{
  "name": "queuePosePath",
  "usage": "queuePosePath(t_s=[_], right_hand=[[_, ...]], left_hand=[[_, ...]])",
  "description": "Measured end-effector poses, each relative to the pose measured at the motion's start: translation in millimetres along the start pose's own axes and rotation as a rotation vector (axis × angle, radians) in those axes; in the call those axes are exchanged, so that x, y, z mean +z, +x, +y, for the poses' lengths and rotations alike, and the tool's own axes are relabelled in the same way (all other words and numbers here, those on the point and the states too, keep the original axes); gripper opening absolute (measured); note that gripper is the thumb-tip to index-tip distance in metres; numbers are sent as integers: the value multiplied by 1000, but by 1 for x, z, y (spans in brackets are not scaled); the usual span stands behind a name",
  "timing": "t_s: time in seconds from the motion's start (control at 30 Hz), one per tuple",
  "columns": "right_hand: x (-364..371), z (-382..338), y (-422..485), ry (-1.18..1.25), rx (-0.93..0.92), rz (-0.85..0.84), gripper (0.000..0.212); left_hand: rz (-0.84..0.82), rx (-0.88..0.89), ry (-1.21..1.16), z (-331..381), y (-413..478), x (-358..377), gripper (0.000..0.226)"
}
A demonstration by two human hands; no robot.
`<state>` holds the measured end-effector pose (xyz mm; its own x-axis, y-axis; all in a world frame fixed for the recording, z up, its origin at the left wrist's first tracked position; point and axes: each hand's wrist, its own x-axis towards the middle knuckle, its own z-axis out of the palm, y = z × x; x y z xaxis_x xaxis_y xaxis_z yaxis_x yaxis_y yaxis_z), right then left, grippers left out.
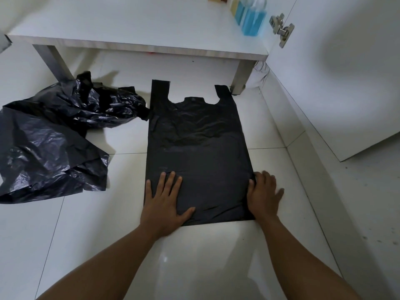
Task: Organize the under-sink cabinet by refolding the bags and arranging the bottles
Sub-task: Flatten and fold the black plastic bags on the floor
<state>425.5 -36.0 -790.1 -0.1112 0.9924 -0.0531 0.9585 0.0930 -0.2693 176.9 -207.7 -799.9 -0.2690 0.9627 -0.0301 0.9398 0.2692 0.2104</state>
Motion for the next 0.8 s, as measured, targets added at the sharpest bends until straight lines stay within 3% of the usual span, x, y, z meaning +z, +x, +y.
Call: queuePosePath(t_s=[0.07,0.17,0.23,0.3,0.47,0.6,0.8], right_hand=[[-6,-8,7,4,-14,12,37],[-6,-42,14,55,-334,61,37],[5,-66,7,60,-521,-21,35],[16,-80,-4,2,-549,-88,37],[7,-107,-8,-64,-439,-53,26],[-23,-188,10,47,-550,-52,25],[-25,-349,-12,166,-775,-204,27]], left_hand=[[0,-6,-15,-1,1,1,98],[-39,-29,-68,-1,5,-3,102],[-139,-59,-95,-1,11,-11,108],[-231,-80,-99,1,17,-22,112],[-417,-63,-137,2,34,-60,108],[-239,-87,-142,-42,54,-115,88],[98,-443,5,-157,37,-180,70]])
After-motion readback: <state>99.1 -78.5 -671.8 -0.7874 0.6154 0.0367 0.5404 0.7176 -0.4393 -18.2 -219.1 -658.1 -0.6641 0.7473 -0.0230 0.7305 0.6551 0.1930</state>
